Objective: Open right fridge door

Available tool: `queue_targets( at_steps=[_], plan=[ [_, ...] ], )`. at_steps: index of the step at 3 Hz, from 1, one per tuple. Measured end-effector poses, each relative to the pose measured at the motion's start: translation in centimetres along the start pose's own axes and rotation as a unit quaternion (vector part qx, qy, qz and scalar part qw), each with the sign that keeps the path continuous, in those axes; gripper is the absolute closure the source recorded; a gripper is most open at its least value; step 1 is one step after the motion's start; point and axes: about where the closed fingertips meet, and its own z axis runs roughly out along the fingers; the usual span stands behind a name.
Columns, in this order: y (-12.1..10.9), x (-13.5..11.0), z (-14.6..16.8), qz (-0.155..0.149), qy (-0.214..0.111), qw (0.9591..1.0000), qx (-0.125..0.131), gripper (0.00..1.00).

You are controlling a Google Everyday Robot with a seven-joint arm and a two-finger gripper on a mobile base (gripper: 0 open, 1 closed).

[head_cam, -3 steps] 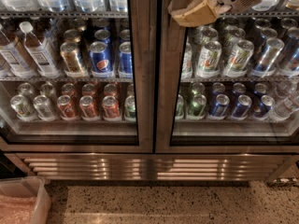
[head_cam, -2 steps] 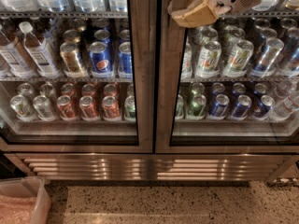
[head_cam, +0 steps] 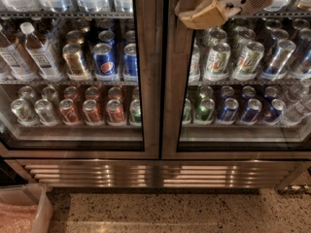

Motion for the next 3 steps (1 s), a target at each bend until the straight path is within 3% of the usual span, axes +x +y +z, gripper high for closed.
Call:
queue_targets(
  at_steps=[3],
  plan=[
    [-0.03, 0.02, 0.2, -0.001, -0.004, 1.0, -0.003, 1.0]
  ],
)
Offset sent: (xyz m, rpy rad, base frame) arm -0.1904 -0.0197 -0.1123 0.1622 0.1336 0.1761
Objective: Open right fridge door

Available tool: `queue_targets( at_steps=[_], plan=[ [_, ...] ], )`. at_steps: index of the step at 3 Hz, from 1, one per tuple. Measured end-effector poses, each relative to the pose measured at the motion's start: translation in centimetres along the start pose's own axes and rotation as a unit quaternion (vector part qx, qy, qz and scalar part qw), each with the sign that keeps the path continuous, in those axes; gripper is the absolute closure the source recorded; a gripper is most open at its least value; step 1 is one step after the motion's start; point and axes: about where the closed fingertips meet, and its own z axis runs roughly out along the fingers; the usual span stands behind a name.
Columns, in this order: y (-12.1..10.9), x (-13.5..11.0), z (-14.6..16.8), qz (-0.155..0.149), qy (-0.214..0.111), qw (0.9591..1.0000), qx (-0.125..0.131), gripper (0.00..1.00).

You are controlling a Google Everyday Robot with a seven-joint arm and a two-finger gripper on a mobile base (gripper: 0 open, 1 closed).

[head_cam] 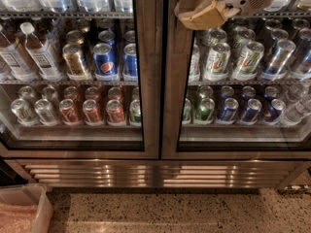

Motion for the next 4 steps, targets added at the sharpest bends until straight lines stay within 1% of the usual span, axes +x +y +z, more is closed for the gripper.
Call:
queue_targets(
  at_steps=[2, 4],
  plan=[
    [-0.02, 0.0, 0.04, -0.001, -0.002, 1.0, -0.001, 1.0],
    [0.04, 0.2, -0.06, -0.002, 0.005, 1.0, -0.008, 1.0]
  ],
)
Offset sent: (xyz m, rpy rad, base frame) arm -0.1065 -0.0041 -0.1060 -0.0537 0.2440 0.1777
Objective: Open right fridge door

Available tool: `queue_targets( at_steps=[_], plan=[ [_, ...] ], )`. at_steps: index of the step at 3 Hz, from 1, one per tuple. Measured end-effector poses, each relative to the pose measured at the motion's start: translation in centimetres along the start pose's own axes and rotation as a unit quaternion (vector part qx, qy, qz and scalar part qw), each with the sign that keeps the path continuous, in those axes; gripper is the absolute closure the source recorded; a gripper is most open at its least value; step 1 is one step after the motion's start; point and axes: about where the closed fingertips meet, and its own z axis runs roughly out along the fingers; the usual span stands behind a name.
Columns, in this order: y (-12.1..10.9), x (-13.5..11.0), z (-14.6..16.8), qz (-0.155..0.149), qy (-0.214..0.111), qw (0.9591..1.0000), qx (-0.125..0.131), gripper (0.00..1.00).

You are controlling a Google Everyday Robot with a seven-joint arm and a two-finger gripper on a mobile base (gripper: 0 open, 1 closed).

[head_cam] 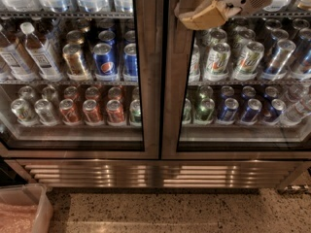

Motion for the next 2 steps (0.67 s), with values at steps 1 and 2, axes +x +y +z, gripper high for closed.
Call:
queue_targets(
  at_steps=[1, 2],
  plan=[
    [0.01, 0.0, 0.0, 0.0, 0.0, 1.0, 0.0, 1.0],
    [0.03, -0.01, 0.05, -0.001, -0.001, 1.0, -0.002, 1.0]
  ],
)
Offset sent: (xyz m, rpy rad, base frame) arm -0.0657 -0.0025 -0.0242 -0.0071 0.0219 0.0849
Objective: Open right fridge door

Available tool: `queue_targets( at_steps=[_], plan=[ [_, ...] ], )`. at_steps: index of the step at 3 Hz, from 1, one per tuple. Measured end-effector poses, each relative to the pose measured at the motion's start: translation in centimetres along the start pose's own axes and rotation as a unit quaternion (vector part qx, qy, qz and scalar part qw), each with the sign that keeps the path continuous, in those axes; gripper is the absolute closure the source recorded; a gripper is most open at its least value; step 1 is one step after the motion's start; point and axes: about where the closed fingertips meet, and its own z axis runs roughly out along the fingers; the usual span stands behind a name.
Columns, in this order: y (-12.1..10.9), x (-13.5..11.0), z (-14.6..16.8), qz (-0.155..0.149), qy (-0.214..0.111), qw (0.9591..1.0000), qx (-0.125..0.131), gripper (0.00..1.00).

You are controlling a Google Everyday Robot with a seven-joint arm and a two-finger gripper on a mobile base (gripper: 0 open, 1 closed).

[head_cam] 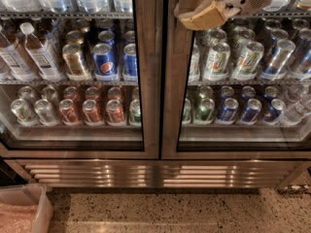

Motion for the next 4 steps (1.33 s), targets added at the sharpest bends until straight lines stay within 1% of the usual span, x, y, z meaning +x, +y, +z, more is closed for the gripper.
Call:
queue_targets(
  at_steps=[2, 3, 4],
  plan=[
    [0.03, 0.03, -0.03, 0.003, 0.0, 1.0, 0.0, 1.0],
    [-0.3, -0.52, -0.23, -0.001, -0.008, 0.9999, 0.006, 1.0],
    [-0.29, -0.51, -0.22, -0.001, -0.008, 1.0, 0.006, 1.0]
  ],
)
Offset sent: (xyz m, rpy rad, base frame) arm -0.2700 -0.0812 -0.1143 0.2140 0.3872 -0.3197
